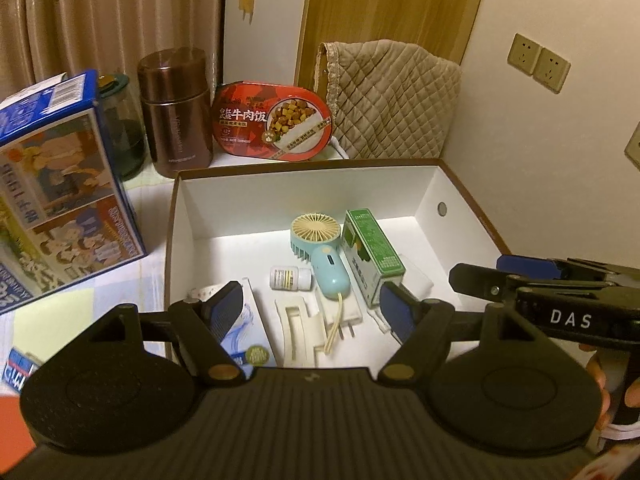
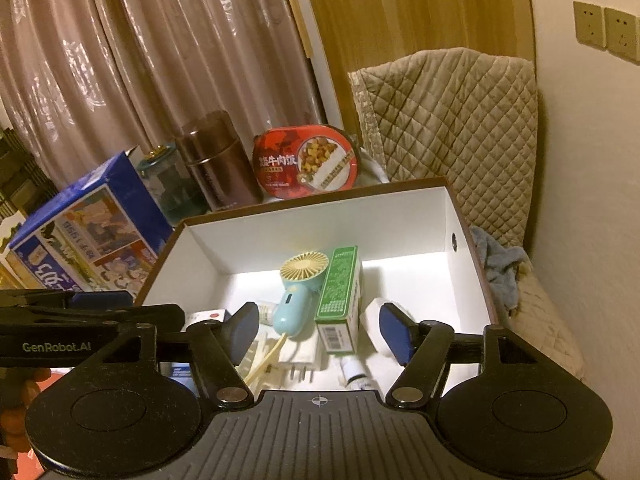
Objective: Organize rigid objects
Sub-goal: 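Withdraw both tools from the storage box back over the mat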
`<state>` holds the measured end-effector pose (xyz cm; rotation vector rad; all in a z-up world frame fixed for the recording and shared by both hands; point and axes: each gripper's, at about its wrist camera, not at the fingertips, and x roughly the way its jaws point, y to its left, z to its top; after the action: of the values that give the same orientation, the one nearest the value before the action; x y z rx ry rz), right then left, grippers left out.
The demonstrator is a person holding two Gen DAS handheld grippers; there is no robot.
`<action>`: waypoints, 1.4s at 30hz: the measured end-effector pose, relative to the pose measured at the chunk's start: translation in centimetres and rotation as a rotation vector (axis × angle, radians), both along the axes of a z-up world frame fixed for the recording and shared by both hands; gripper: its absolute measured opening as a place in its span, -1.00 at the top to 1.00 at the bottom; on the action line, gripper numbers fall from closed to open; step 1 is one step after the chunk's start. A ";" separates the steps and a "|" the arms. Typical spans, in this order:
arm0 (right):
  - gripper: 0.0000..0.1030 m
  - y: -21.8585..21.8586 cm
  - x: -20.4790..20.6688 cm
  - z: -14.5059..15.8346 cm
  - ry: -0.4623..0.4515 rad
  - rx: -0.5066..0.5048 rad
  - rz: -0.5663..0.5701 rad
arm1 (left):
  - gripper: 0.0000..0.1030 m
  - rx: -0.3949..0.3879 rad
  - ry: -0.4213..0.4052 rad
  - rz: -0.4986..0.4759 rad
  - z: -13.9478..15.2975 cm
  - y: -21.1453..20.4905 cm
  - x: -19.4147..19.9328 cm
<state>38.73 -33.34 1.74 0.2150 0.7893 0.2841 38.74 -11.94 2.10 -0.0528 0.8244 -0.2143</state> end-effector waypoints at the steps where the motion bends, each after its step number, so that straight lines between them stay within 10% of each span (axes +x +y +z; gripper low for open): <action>1: -0.30 0.0 -0.5 0.2 -0.003 0.002 -0.001 | -0.41 -0.002 -0.001 0.005 0.1 0.1 -0.5; 42: -0.42 9.1 -15.2 1.3 0.025 -0.015 0.157 | -0.41 -0.030 0.032 0.144 0.0 9.0 -18.8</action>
<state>23.52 -24.27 3.05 0.1430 0.8347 0.4242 19.99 -2.99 2.06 -0.1431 0.8456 -0.0905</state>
